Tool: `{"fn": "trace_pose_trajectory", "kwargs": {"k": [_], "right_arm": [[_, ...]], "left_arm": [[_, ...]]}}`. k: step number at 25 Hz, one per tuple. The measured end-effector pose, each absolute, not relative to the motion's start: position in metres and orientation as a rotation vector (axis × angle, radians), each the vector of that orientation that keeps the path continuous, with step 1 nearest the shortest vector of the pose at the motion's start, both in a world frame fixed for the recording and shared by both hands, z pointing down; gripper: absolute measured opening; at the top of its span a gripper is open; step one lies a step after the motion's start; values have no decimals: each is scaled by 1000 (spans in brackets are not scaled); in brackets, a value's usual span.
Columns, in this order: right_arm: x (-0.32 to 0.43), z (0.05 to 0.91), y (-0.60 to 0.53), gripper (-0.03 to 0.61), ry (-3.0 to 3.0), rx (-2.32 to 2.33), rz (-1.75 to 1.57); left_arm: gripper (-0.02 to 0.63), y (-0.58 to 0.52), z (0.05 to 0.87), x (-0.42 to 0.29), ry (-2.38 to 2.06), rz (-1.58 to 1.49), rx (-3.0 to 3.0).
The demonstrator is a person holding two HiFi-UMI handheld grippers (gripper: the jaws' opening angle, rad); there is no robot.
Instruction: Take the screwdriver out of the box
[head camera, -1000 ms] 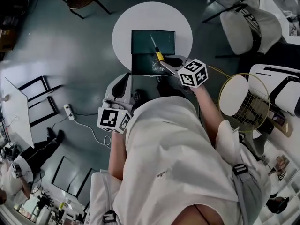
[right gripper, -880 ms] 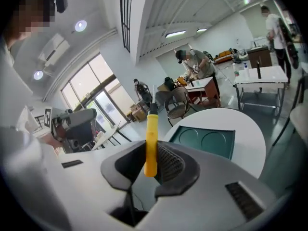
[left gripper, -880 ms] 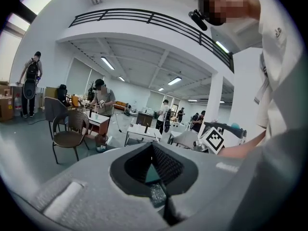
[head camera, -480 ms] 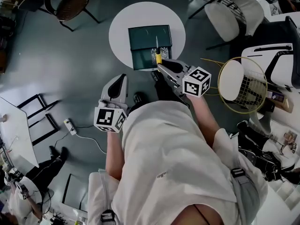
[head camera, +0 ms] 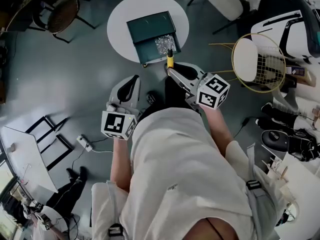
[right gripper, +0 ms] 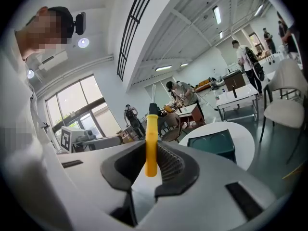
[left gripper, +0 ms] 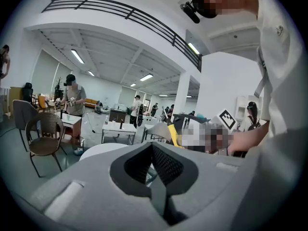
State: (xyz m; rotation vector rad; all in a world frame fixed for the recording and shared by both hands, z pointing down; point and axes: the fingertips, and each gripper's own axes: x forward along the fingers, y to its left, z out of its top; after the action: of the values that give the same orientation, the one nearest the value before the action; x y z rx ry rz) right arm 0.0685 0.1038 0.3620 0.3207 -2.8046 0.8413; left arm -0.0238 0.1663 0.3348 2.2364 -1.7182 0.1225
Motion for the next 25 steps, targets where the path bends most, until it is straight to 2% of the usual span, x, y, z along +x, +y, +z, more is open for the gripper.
{"fn": "trace_pose_trajectory", "kwargs": {"k": [14,25], "right_arm": [[124,309,119,72,-2906,495,690],[134,302,106,72,-2915,565,702]], "left_arm": [[11,165,321,10,-1635,78,2336],[11,156,312,17,-1646,93,2345]]}}
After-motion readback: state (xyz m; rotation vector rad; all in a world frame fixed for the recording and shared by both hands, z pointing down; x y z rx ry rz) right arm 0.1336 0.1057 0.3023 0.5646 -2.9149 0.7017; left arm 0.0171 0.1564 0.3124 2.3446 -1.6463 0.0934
